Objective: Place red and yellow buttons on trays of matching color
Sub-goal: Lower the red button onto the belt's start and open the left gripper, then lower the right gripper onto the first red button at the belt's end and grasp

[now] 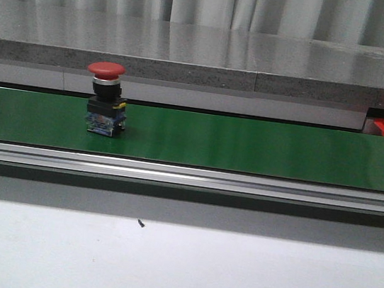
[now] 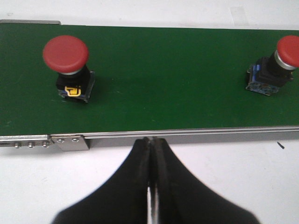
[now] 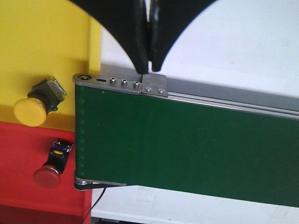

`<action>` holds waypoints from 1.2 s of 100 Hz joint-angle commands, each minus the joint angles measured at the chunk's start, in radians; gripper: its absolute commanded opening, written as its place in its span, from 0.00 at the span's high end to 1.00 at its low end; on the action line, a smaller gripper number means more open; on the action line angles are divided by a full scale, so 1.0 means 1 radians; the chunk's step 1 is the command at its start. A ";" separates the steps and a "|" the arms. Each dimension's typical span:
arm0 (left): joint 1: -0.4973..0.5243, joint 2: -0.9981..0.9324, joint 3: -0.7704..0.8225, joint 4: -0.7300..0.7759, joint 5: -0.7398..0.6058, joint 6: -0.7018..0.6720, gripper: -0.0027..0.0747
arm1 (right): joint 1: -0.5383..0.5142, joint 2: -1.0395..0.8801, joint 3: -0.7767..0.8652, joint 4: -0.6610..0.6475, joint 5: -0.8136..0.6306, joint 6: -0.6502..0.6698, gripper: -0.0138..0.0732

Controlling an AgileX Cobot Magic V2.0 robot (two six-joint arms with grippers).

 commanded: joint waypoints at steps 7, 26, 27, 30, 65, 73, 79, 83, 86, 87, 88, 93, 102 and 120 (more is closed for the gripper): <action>-0.008 -0.085 0.016 -0.018 -0.083 0.003 0.99 | 0.000 -0.004 -0.026 0.011 -0.056 -0.008 0.98; -0.008 -0.176 0.060 -0.018 -0.075 0.005 0.99 | 0.000 -0.004 -0.026 0.011 -0.056 -0.008 0.98; -0.008 -0.179 0.062 -0.018 -0.075 0.005 0.99 | 0.000 -0.004 -0.026 0.011 -0.056 -0.008 0.98; -0.008 -0.195 0.069 -0.018 -0.075 0.005 0.99 | 0.000 -0.004 -0.026 0.011 -0.056 -0.008 0.98; -0.008 -0.418 0.182 -0.018 -0.082 0.005 0.99 | 0.000 -0.004 -0.026 0.019 -0.056 -0.008 0.98; -0.007 -0.478 0.212 -0.018 -0.079 0.005 0.99 | 0.000 -0.004 -0.026 0.019 -0.072 -0.008 0.98; -0.007 -0.517 0.229 -0.018 -0.072 0.005 0.99 | 0.000 -0.004 -0.026 0.019 -0.094 -0.008 0.98; -0.007 -0.543 0.239 -0.018 -0.070 0.005 0.99 | 0.000 -0.004 -0.026 0.019 -0.107 -0.008 0.98; -0.007 -0.559 0.241 -0.018 -0.067 0.005 0.99 | 0.000 -0.004 -0.026 0.021 -0.109 -0.008 0.98; -0.007 -0.566 0.244 -0.018 -0.067 0.005 0.99 | 0.000 -0.004 -0.026 0.021 -0.109 -0.008 0.98; -0.007 -0.569 0.243 -0.018 -0.065 0.005 0.99 | 0.000 -0.004 -0.026 0.022 -0.109 -0.008 0.98; -0.007 -0.590 0.243 -0.018 -0.063 0.005 0.99 | 0.000 -0.004 -0.029 0.028 -0.109 -0.008 0.98; -0.007 -0.615 0.243 -0.018 -0.063 0.005 0.99 | 0.000 0.012 -0.053 0.035 -0.069 -0.008 0.98; -0.007 -0.619 0.243 -0.018 -0.065 0.005 0.99 | 0.000 0.106 -0.161 0.034 0.039 -0.010 0.98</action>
